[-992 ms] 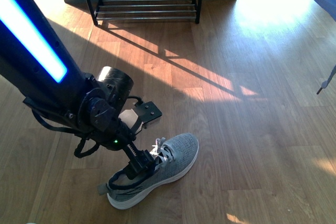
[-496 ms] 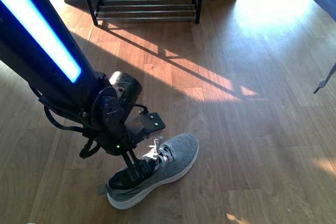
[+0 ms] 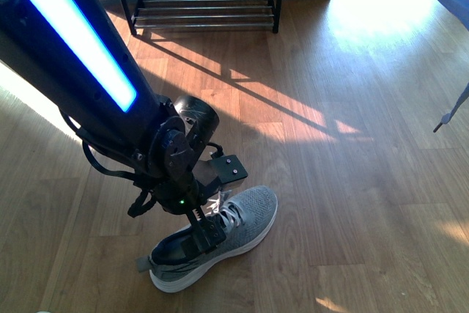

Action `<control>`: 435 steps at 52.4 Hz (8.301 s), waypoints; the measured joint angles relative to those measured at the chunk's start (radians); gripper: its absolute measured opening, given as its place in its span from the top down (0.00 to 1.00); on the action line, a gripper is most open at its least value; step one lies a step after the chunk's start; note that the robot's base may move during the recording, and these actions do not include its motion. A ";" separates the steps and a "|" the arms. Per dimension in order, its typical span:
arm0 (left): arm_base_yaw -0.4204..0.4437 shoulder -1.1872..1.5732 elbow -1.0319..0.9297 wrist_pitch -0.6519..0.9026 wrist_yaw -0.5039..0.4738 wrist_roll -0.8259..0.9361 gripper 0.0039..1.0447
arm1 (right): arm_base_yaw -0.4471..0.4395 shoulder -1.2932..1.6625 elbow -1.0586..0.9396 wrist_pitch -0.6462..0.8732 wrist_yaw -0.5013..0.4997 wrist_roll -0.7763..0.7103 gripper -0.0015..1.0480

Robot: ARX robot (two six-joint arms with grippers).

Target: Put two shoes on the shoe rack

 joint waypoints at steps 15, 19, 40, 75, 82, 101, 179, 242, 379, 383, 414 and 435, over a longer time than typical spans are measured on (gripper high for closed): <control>-0.001 0.045 0.031 -0.024 -0.072 -0.027 0.09 | 0.000 0.000 0.000 0.000 -0.001 0.000 0.99; -0.001 0.052 0.031 -0.024 -0.093 -0.038 0.09 | 0.000 0.000 0.000 0.000 0.000 0.000 0.99; -0.003 0.069 0.032 -0.072 -0.098 -0.098 0.18 | 0.000 0.000 0.000 0.000 0.000 0.000 0.99; -0.006 0.069 0.074 -0.167 -0.106 -0.173 0.99 | 0.000 0.000 0.000 0.000 -0.001 0.000 0.99; -0.004 0.069 0.087 -0.169 -0.106 -0.200 0.99 | 0.000 0.000 0.000 0.000 0.000 0.000 0.99; -0.001 0.041 0.053 0.064 -0.060 -0.385 0.99 | 0.000 0.000 0.000 0.000 -0.001 0.000 0.99; -0.015 0.041 -0.078 0.497 -0.335 -0.912 0.99 | 0.000 0.000 0.000 0.000 0.000 0.000 0.99; 0.262 -0.721 -0.791 0.713 -0.297 -0.762 0.99 | -0.002 0.000 0.000 0.000 0.001 0.000 0.99; 0.313 -0.734 -0.822 0.577 -0.355 -0.900 0.99 | -0.002 0.000 0.000 0.000 0.000 0.000 0.99; 0.296 -0.906 -0.868 0.513 -0.383 -0.901 0.99 | -0.002 0.000 0.000 0.000 0.000 0.000 0.99; 0.160 -1.667 -0.935 0.105 -0.552 -0.853 0.99 | -0.002 0.000 0.000 0.000 0.000 0.000 0.99; 0.160 -1.668 -0.939 0.105 -0.558 -0.847 0.99 | 0.002 0.000 0.000 0.000 -0.002 0.000 0.99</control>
